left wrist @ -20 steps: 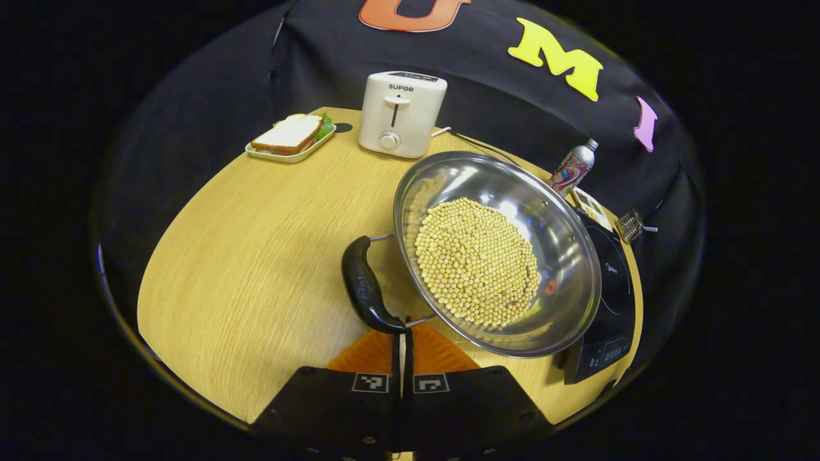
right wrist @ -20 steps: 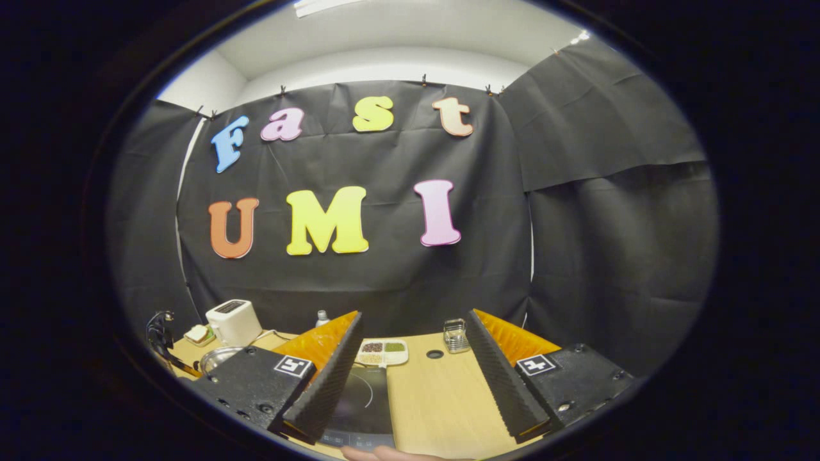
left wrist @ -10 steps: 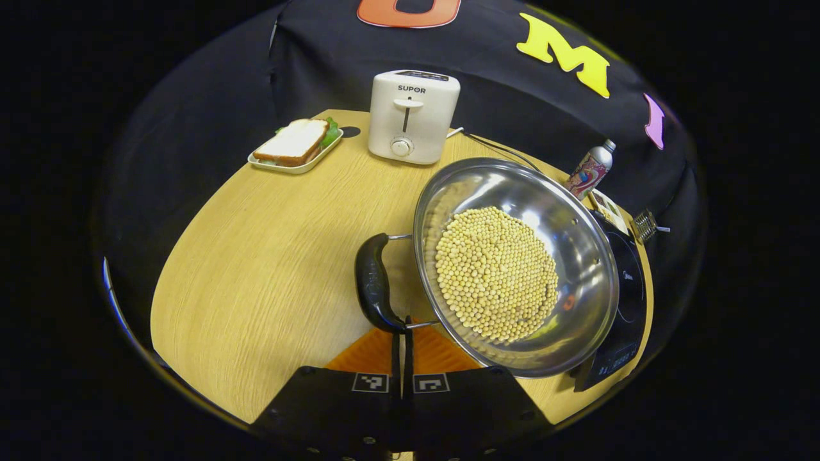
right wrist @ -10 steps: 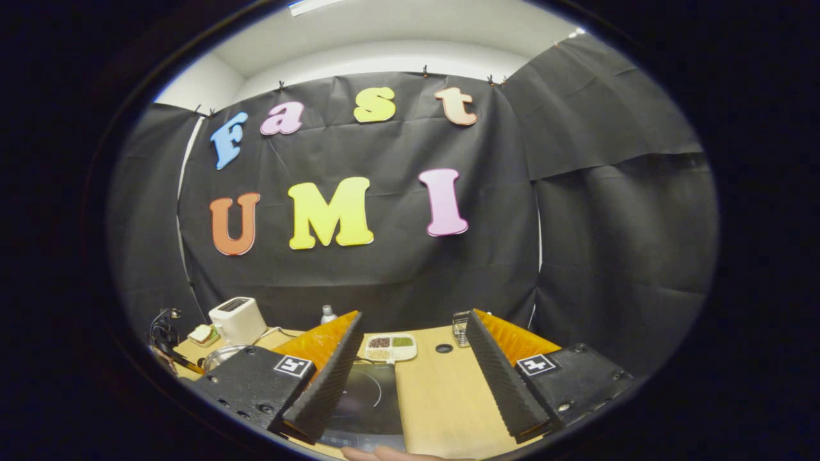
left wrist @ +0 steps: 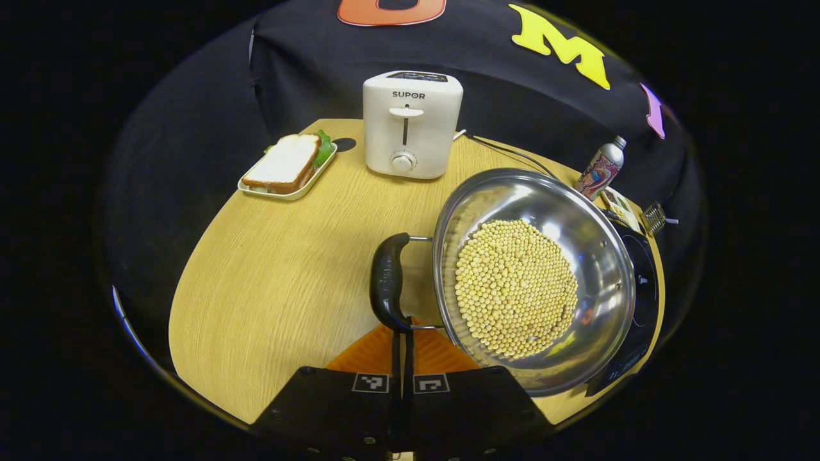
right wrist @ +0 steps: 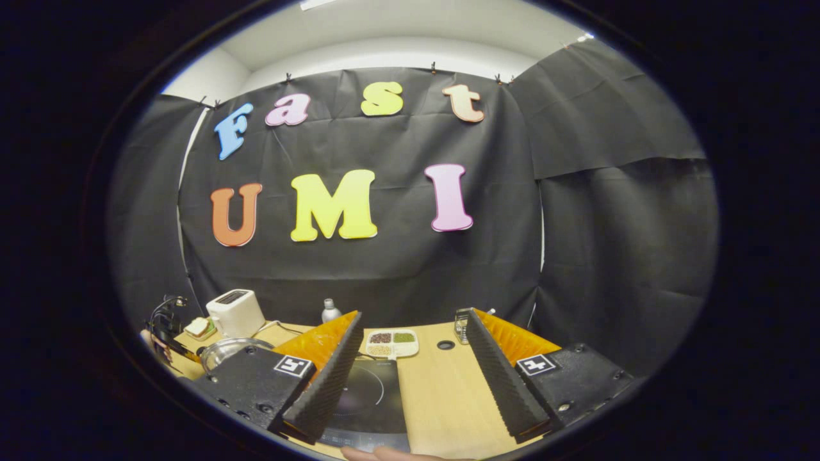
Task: First push the handle of the pot to place it horizontally, then grasp the pot with both hands and set it on the induction cooktop.
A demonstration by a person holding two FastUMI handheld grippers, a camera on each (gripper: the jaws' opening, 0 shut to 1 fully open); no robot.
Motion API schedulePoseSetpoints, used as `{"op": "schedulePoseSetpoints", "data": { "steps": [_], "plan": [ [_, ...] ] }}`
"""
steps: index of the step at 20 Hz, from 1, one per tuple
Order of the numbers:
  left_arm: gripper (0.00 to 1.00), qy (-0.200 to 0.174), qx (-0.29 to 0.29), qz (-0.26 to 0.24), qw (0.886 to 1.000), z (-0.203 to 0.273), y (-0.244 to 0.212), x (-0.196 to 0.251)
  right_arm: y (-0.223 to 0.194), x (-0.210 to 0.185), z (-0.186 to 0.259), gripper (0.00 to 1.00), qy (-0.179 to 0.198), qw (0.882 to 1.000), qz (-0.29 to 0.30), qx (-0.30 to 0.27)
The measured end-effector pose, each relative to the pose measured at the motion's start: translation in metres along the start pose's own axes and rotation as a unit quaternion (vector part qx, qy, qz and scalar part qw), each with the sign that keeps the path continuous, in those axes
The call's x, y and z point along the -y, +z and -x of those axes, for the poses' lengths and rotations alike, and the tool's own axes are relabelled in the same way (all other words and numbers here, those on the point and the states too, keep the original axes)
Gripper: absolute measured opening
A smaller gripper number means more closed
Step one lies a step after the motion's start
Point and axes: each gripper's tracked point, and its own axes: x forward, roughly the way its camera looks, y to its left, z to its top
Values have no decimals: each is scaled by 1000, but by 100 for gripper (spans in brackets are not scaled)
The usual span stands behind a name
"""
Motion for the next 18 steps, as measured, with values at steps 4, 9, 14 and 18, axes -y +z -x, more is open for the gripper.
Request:
{"op": "schedulePoseSetpoints", "data": {
  "steps": [4,9,14,18],
  "plan": [
    [10,5,0,-4,1000,-6,10,-2,-7,-6,-1,97,-1,1000,3,-11],
    [0,14,-2,-12,1000,-14,27,-5,-14,-24,-6,97,3,1000,12,-20],
    [0,22,6,-7,1000,-13,41,-14,-27,-48,-16,97,12,999,6,-38],
    [12,21,28,3,999,5,46,-20,-40,-72,-29,97,23,998,6,-58]
  ]
}}
